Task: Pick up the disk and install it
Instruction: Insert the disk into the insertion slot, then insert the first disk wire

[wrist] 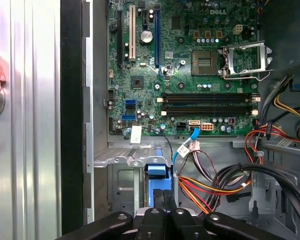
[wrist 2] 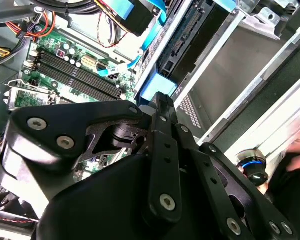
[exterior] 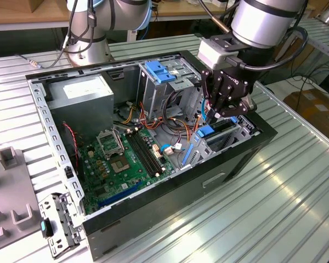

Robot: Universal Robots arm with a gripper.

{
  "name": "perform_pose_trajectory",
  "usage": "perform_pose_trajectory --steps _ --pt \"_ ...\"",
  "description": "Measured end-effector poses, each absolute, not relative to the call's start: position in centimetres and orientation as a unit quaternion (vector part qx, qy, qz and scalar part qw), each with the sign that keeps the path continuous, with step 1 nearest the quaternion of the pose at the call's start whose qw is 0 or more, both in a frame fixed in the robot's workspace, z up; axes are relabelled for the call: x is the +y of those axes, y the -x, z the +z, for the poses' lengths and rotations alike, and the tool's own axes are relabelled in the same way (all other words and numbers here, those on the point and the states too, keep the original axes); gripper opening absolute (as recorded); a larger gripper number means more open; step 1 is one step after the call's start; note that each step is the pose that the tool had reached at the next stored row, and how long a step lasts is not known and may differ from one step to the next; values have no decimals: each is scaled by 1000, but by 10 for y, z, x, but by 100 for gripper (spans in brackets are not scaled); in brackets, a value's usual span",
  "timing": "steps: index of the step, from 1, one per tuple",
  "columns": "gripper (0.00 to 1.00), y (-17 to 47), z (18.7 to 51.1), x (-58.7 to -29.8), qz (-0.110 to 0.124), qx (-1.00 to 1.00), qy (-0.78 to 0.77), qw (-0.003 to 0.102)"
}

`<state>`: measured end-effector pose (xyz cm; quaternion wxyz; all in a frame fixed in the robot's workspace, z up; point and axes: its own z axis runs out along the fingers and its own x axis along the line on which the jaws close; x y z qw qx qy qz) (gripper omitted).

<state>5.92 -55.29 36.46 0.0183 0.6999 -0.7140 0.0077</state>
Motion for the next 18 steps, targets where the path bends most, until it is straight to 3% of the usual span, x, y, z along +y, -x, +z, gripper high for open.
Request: perform_pose_trajectory --steps 18 --pt "11 -76 364 -553 8 -714 -700 18"
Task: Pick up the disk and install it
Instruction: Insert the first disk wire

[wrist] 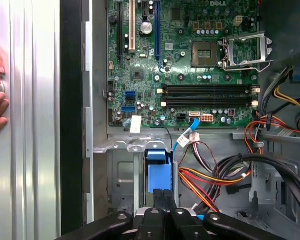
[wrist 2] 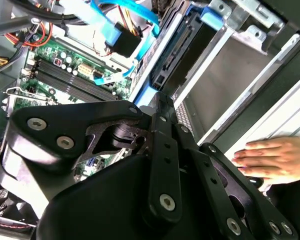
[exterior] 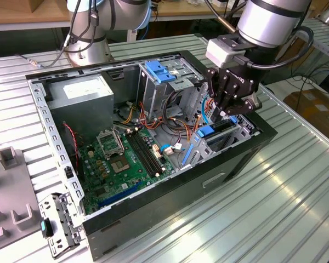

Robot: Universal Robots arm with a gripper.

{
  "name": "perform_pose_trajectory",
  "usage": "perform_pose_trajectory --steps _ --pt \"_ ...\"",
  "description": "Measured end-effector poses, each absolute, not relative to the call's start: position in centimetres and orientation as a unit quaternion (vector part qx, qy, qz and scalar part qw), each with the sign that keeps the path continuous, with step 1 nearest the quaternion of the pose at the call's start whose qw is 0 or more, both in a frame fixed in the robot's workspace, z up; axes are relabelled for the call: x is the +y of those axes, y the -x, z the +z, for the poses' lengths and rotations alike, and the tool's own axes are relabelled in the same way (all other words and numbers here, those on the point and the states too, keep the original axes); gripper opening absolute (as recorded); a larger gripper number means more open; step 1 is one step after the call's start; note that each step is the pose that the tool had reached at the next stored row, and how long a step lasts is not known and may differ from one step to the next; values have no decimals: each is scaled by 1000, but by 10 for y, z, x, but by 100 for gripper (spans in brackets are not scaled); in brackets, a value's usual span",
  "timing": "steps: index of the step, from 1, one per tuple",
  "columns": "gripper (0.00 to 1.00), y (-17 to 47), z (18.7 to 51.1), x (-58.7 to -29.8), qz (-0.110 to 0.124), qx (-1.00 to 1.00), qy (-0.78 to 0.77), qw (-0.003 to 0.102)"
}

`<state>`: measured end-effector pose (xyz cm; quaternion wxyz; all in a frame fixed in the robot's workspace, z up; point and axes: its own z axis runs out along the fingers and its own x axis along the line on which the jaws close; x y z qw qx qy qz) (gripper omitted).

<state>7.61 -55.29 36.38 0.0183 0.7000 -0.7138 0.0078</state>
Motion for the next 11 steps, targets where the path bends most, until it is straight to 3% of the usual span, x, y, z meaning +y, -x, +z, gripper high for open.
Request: perform_pose_trajectory --steps 11 --pt "11 -86 370 -553 7 -694 -720 19"
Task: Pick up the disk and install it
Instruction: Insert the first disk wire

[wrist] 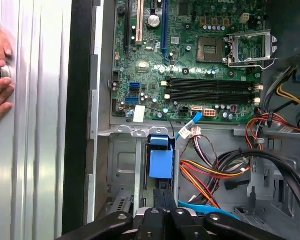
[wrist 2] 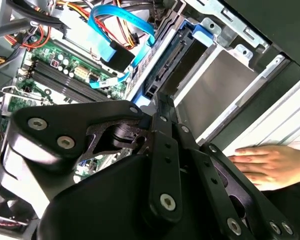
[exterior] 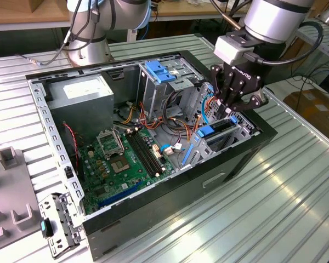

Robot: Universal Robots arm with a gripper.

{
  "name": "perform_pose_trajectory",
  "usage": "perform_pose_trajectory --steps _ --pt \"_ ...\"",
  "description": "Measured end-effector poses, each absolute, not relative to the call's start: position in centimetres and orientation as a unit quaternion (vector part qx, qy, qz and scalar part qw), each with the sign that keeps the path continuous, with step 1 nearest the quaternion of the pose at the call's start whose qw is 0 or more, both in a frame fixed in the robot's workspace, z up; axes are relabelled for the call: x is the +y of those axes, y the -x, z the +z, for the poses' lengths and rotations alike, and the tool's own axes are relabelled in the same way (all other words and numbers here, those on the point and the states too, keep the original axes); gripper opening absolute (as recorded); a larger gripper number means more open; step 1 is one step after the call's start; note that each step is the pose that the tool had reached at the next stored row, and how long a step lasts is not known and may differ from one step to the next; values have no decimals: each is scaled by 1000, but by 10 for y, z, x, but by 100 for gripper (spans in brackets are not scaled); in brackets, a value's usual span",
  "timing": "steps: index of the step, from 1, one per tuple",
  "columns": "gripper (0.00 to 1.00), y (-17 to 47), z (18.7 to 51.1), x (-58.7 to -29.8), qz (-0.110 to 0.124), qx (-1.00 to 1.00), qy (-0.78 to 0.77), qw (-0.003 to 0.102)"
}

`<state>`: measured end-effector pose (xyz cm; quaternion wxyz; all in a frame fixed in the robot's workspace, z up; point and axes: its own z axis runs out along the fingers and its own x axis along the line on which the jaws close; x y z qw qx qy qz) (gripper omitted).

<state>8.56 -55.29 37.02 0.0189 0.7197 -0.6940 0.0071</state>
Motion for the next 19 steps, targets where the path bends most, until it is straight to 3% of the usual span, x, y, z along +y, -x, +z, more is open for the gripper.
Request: perform_pose_trajectory --steps 19 --pt "11 -102 377 -551 7 -637 -770 20"
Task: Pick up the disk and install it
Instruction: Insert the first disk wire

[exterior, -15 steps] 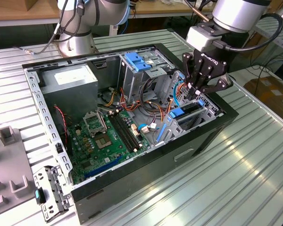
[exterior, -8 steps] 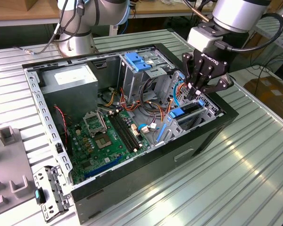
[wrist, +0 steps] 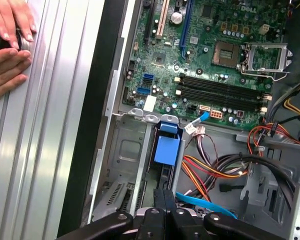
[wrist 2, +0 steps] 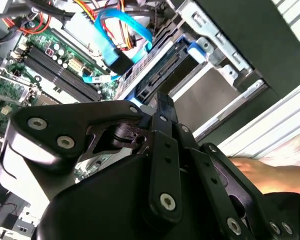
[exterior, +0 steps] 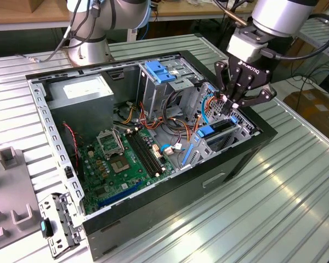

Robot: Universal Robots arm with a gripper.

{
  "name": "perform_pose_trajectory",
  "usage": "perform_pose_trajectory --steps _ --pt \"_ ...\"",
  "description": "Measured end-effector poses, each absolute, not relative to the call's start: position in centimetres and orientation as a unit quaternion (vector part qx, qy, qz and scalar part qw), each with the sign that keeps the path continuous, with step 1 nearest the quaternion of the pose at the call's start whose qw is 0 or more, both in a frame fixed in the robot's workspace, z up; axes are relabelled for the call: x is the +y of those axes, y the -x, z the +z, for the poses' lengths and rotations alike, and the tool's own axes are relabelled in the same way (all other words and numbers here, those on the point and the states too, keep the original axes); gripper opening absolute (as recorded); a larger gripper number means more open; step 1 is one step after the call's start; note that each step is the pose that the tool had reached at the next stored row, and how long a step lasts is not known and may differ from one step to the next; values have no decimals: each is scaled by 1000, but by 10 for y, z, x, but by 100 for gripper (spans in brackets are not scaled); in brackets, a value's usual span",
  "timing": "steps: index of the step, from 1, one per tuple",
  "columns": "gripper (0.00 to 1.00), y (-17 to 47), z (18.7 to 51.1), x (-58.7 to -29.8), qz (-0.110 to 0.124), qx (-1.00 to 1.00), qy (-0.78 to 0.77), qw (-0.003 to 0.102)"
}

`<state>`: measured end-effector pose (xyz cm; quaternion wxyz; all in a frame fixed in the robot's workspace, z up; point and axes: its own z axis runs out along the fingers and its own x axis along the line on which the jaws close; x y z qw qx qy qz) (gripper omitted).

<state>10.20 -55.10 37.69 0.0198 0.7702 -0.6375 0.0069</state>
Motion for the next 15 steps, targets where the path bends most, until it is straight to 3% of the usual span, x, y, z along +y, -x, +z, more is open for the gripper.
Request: perform_pose_trajectory --steps 15 --pt "11 -136 377 -546 7 -631 -775 20"
